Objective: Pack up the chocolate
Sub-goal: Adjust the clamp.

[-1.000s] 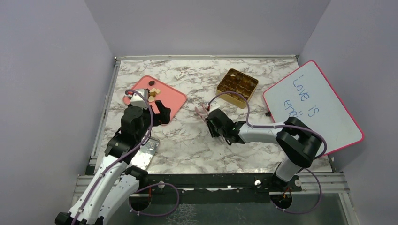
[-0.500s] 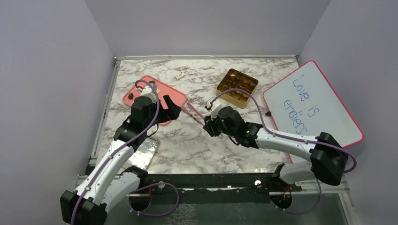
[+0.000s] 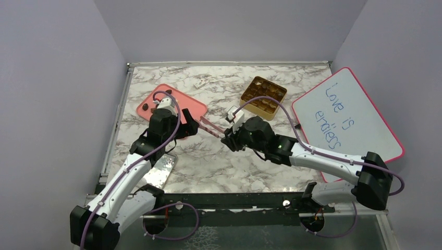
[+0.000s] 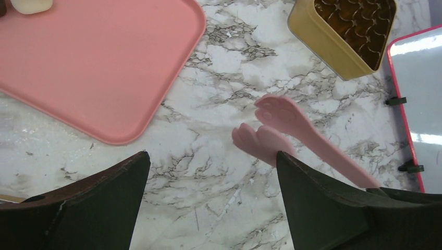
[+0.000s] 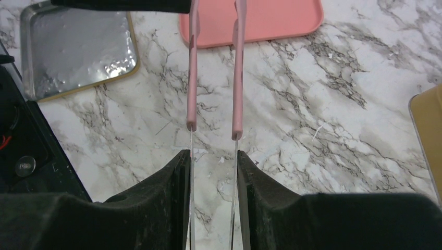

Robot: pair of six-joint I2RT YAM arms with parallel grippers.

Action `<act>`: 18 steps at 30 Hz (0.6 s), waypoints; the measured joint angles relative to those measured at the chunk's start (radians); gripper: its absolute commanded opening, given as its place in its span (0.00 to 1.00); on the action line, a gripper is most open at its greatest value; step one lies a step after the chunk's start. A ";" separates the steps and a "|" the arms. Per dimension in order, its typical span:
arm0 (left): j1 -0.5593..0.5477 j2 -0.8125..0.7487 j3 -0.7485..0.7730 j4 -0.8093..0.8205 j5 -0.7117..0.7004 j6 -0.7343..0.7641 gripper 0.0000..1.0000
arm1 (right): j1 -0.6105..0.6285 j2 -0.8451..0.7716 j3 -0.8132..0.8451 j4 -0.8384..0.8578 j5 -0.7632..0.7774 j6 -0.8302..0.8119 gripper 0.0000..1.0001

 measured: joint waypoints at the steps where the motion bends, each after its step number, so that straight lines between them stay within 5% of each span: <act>1: 0.000 0.002 -0.001 -0.005 -0.004 0.003 0.92 | 0.000 -0.009 0.000 0.002 0.000 0.000 0.38; 11: 0.000 -0.008 -0.001 -0.043 -0.013 0.024 0.95 | 0.000 0.018 0.018 -0.005 0.017 -0.010 0.38; 18: 0.000 -0.196 0.042 -0.070 -0.017 0.042 0.99 | 0.000 0.143 0.107 -0.011 0.051 -0.006 0.38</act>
